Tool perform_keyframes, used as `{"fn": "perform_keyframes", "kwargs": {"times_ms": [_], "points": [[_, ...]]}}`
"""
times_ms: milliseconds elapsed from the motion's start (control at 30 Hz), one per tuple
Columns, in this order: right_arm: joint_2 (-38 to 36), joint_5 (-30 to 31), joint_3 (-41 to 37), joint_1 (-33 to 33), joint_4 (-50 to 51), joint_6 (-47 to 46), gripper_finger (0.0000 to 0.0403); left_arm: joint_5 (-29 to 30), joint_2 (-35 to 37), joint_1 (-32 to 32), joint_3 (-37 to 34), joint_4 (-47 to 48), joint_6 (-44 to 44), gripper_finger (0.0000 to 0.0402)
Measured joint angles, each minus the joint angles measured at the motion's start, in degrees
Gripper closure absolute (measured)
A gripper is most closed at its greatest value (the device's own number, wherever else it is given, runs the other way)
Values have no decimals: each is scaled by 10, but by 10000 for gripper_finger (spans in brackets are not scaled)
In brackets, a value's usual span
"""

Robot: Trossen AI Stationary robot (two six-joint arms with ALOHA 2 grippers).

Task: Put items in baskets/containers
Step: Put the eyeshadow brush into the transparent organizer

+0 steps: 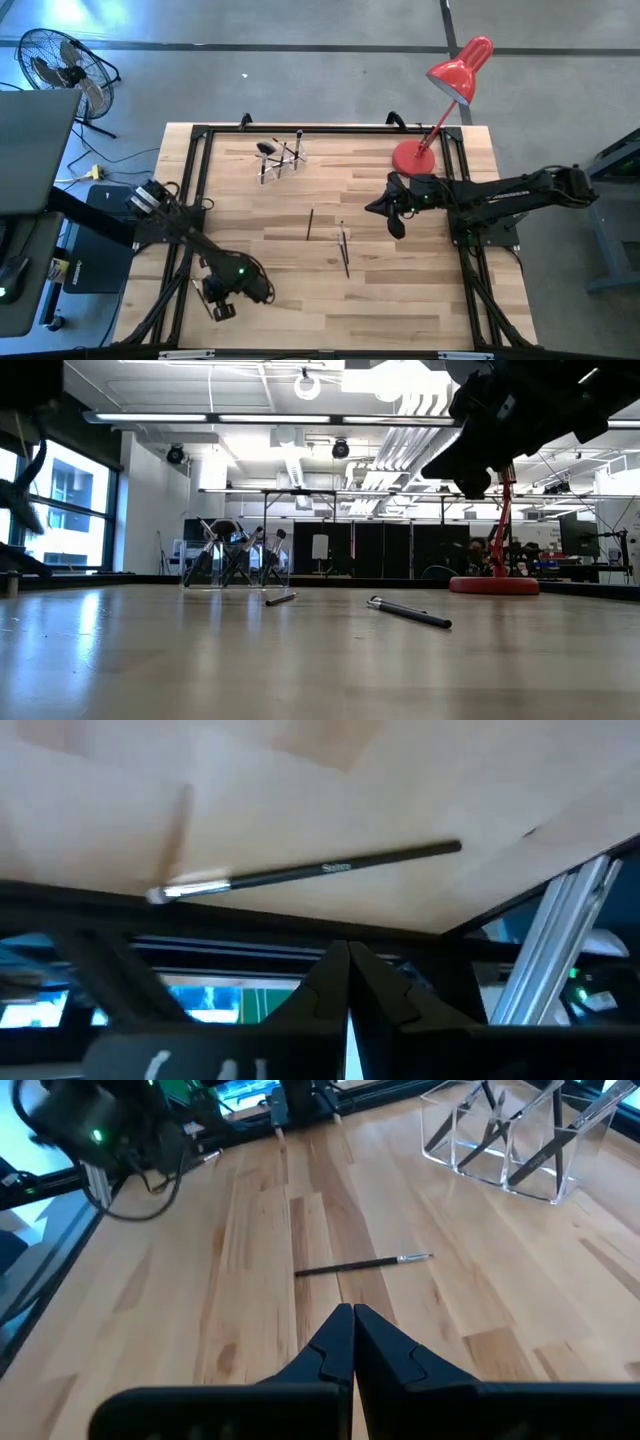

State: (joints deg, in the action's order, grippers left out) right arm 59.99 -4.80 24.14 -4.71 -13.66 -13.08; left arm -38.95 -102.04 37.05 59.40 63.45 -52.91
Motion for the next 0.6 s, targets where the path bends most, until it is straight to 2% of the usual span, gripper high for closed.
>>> {"fn": "perform_keyframes", "kwargs": {"times_ms": [200,300,433,600], "points": [[0,0,0,0,-7,-19,403,-56,-30,24,-46,-81,-3,401],[0,0,0,0,-7,-20,403,-73,-43,25,-62,-75,-11,401],[0,7,0,0,-11,-20,403,-67,-45,28,-79,-90,-4,401],[0,8,0,0,-12,-27,403,-44,-43,28,-104,-160,-12,401]]}}
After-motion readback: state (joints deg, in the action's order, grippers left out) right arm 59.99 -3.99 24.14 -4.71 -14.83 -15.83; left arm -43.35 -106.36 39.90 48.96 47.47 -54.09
